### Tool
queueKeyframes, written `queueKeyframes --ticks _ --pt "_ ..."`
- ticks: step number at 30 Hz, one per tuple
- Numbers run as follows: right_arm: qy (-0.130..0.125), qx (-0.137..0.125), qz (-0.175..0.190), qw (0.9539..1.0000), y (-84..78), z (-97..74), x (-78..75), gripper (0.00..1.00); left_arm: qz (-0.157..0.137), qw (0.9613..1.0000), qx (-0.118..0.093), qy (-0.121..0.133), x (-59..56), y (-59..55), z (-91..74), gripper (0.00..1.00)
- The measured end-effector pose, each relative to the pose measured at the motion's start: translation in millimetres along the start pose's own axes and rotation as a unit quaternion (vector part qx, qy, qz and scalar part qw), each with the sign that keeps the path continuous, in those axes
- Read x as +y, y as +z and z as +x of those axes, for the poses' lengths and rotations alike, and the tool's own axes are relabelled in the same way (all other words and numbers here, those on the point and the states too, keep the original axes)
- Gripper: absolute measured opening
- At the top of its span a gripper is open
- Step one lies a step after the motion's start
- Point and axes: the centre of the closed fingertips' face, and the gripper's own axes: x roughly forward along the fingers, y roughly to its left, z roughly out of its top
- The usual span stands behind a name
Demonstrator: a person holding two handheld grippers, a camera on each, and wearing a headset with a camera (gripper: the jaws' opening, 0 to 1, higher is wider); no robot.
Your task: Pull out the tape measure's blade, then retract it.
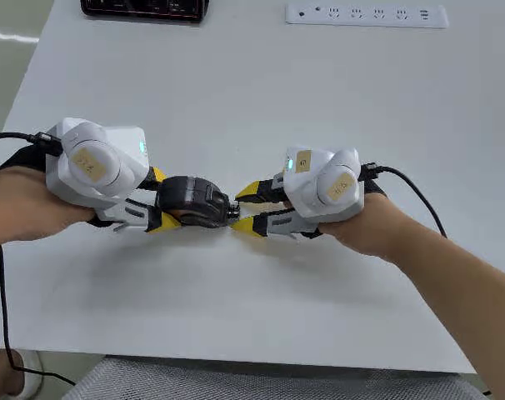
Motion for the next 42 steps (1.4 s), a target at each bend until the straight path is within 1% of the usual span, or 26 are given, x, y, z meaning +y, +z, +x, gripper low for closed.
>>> queueKeyframes --ticks 10,21,28,30,33,36,42 --pt "0.005 -0.003 -0.001 1.0000 -1.6 3.5 0.2 0.13 0.001 1.0000 0.000 -0.001 -0.2 0.5 -0.2 0.26" --pt "0.008 -0.004 -0.010 0.9999 -1.4 4.6 1.2 0.12 0.003 1.0000 0.003 -0.003 -0.6 0.2 0.2 0.26" --pt "0.004 -0.005 -0.013 0.9999 -1.1 5.6 1.1 0.12 0.006 1.0000 0.005 -0.006 -0.7 0.4 1.4 0.26" --pt "0.004 -0.006 -0.014 0.9999 -0.9 5.6 1.3 0.12 0.006 0.9999 0.007 -0.007 -0.6 0.1 2.6 0.27" --pt "0.005 -0.004 -0.021 0.9998 -1.0 5.9 1.4 0.11 0.012 0.9997 0.019 -0.012 0.5 -0.1 4.9 0.27" --pt "0.005 -0.003 -0.020 0.9998 -1.2 5.9 1.4 0.11 0.015 0.9995 0.024 -0.014 0.5 -0.2 5.5 0.27" --pt "0.001 0.000 -0.022 0.9998 -1.4 6.2 0.9 0.11 0.018 0.9994 0.028 -0.013 0.1 -2.7 7.4 0.27"
